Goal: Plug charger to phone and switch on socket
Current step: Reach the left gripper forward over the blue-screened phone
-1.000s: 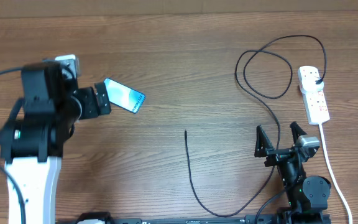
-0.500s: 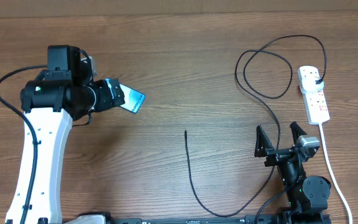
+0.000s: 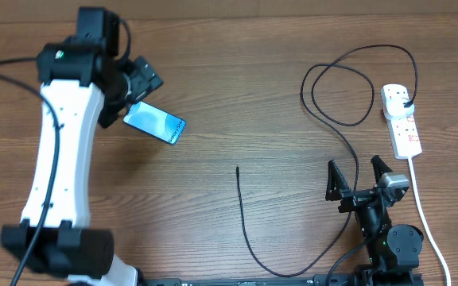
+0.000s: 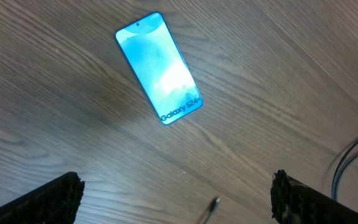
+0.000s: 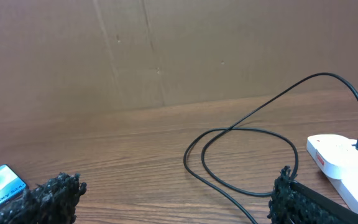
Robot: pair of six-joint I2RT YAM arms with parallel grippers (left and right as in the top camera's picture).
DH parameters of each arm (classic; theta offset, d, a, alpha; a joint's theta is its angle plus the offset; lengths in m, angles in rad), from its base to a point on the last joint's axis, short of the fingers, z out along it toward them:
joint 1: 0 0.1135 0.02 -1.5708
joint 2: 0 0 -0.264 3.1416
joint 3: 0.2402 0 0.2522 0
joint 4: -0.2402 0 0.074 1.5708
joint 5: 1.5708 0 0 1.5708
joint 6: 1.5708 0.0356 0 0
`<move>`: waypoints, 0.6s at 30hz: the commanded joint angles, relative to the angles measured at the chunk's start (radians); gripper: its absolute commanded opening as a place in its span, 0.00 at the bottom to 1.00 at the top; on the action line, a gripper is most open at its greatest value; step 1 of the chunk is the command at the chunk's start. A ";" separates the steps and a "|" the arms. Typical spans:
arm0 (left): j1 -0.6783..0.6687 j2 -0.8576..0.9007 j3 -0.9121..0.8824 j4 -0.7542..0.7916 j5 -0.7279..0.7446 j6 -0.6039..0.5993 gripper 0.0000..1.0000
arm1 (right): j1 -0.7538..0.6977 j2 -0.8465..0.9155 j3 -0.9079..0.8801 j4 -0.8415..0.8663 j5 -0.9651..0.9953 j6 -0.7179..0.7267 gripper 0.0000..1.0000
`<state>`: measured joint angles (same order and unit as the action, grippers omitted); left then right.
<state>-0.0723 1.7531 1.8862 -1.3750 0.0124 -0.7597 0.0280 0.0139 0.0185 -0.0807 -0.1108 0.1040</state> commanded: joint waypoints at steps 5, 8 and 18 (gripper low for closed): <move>-0.021 0.155 0.119 -0.031 -0.070 -0.267 1.00 | 0.005 -0.011 -0.011 0.004 0.013 0.001 1.00; -0.022 0.191 0.119 -0.024 -0.074 -0.276 1.00 | 0.005 -0.011 -0.011 0.004 0.013 0.001 1.00; -0.022 0.357 0.118 -0.010 -0.063 -0.277 1.00 | 0.005 -0.011 -0.011 0.004 0.013 0.001 1.00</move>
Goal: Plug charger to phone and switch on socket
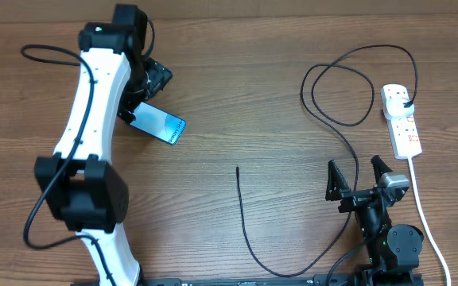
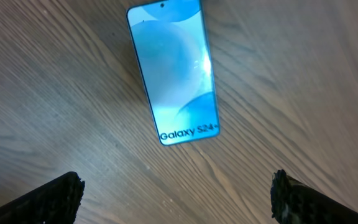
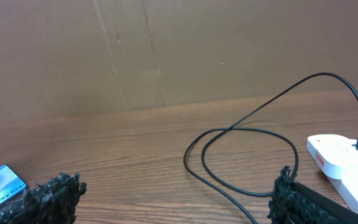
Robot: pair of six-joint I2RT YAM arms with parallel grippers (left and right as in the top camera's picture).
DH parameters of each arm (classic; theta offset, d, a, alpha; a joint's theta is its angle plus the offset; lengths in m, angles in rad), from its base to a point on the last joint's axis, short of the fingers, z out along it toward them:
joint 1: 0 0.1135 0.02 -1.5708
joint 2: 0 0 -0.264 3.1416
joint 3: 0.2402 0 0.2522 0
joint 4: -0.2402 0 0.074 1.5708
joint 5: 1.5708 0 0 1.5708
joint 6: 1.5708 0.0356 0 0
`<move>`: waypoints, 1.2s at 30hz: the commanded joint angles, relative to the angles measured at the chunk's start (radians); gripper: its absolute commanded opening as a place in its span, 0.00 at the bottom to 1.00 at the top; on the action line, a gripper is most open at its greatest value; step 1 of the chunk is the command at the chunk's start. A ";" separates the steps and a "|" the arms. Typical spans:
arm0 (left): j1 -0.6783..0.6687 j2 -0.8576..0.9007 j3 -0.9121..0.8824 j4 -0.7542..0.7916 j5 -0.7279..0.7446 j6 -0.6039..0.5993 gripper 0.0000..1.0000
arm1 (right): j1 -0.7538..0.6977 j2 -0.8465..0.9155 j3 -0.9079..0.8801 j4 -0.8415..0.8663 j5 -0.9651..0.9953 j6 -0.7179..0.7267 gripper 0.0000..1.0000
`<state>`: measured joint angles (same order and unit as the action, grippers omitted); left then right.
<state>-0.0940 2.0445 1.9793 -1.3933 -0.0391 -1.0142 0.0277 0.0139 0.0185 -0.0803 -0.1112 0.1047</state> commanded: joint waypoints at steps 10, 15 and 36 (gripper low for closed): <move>0.000 0.214 0.025 0.059 0.032 -0.023 1.00 | 0.006 -0.011 -0.011 0.003 0.013 0.000 1.00; 0.000 0.223 0.025 0.039 -0.012 -0.087 1.00 | 0.006 -0.011 -0.011 0.003 0.013 0.000 1.00; -0.022 0.222 -0.006 0.034 -0.024 -0.243 1.00 | 0.006 -0.011 -0.011 0.003 0.013 0.000 1.00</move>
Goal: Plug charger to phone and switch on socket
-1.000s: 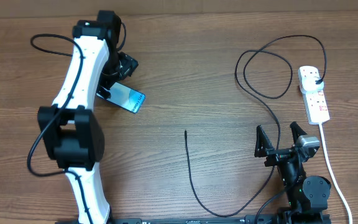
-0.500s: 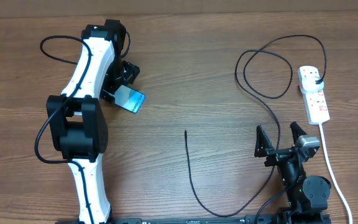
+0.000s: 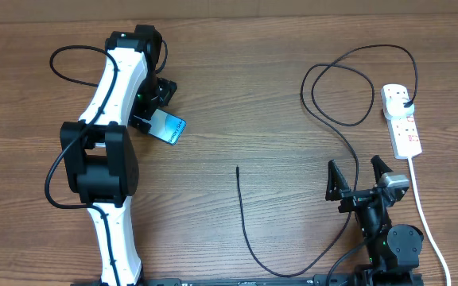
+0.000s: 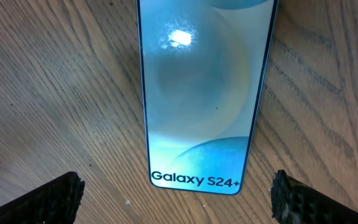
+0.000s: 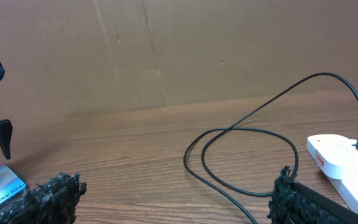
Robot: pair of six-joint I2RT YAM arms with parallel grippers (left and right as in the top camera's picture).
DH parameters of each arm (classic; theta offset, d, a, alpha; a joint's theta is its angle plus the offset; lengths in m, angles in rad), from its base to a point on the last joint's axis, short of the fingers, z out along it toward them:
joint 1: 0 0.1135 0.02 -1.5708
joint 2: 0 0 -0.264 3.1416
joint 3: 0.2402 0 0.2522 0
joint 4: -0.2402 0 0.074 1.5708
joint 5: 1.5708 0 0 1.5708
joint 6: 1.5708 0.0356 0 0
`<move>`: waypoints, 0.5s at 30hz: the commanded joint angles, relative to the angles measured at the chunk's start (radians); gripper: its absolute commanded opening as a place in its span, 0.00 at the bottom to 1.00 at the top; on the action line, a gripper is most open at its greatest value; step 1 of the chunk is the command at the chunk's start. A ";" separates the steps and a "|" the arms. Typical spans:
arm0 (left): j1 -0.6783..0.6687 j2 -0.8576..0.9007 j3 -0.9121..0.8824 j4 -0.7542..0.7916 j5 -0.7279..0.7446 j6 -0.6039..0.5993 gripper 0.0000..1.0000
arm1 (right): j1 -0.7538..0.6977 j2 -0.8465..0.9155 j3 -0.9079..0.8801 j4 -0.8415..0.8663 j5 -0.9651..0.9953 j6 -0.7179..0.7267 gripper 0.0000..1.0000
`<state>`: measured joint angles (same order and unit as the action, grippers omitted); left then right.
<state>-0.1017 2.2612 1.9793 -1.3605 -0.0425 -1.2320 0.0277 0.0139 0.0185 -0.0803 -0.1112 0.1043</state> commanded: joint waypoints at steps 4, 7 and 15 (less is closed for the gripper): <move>-0.025 -0.006 -0.006 -0.025 -0.056 -0.025 1.00 | 0.006 -0.011 -0.011 0.003 0.013 0.000 1.00; -0.030 -0.031 -0.006 -0.072 -0.117 -0.025 1.00 | 0.006 -0.011 -0.011 0.003 0.013 0.000 1.00; -0.030 -0.185 -0.007 -0.111 -0.167 -0.001 1.00 | 0.006 -0.011 -0.011 0.003 0.013 0.000 1.00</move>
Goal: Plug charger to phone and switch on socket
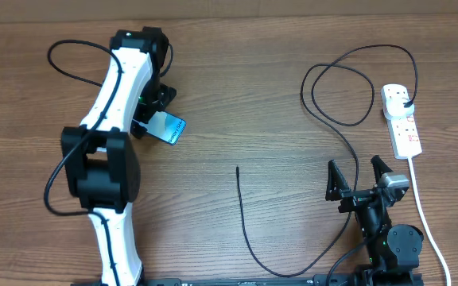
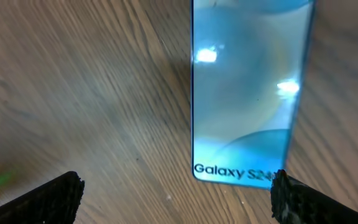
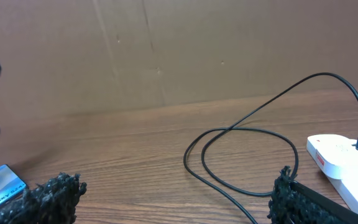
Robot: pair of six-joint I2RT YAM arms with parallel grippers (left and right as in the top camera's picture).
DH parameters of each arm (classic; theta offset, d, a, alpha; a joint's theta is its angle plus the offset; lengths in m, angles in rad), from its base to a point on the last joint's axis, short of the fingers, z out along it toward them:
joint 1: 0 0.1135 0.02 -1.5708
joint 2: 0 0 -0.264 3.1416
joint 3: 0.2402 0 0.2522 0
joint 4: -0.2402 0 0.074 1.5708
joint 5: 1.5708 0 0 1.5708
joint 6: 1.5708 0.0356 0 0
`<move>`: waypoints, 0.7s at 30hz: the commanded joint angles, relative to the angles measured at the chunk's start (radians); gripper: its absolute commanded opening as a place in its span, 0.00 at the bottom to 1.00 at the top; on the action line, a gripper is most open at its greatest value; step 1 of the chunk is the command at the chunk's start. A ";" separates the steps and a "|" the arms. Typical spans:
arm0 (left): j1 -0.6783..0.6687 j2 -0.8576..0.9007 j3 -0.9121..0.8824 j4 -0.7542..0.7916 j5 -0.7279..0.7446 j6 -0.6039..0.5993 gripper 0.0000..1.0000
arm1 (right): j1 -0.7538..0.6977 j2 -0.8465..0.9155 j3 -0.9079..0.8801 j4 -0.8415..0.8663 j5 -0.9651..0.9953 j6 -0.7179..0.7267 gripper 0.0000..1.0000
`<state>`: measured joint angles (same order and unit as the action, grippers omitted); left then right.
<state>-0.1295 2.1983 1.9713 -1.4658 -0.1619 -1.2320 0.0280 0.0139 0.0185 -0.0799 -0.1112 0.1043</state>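
Note:
A phone (image 1: pixel 168 128) with a lit blue screen reading "Galaxy S24+" lies flat on the left of the table; the left wrist view shows the phone (image 2: pixel 247 93) close up. My left gripper (image 2: pixel 178 194) hangs open low over it, the phone near its right finger. The black charger cable (image 1: pixel 249 230) runs from its free end mid-table round in loops to the white socket strip (image 1: pixel 401 119) at the far right, where it is plugged in. My right gripper (image 3: pixel 174 193) rests open near the front right, holding nothing.
A brown cardboard wall (image 3: pixel 166 50) stands behind the table. The white lead of the strip (image 1: pixel 428 222) trails toward the front edge beside the right arm's base. The cable loops (image 3: pixel 241 155) lie ahead of the right gripper.
The left gripper has shifted a little leftward over the phone, which now sits to the right in its wrist view. The right arm, cable and strip are unchanged.
At first the left gripper was high, with the phone small in its view. It then stood closer above the phone, then very low with the screen filling the view, and now sits slightly to one side of it. The phone, cable and right arm stayed put.

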 commanded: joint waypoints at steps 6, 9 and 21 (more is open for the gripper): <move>-0.003 -0.276 0.001 -0.053 -0.055 0.002 1.00 | 0.005 -0.011 -0.011 0.003 0.013 0.000 1.00; -0.003 -0.330 -0.002 -0.090 -0.101 0.001 1.00 | 0.005 -0.011 -0.011 0.003 0.013 0.000 1.00; -0.020 -0.341 -0.274 0.186 -0.074 -0.018 1.00 | 0.005 -0.011 -0.011 0.003 0.013 0.000 1.00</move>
<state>-0.1322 1.8484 1.8000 -1.3315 -0.2516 -1.2316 0.0277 0.0135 0.0185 -0.0803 -0.1112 0.1040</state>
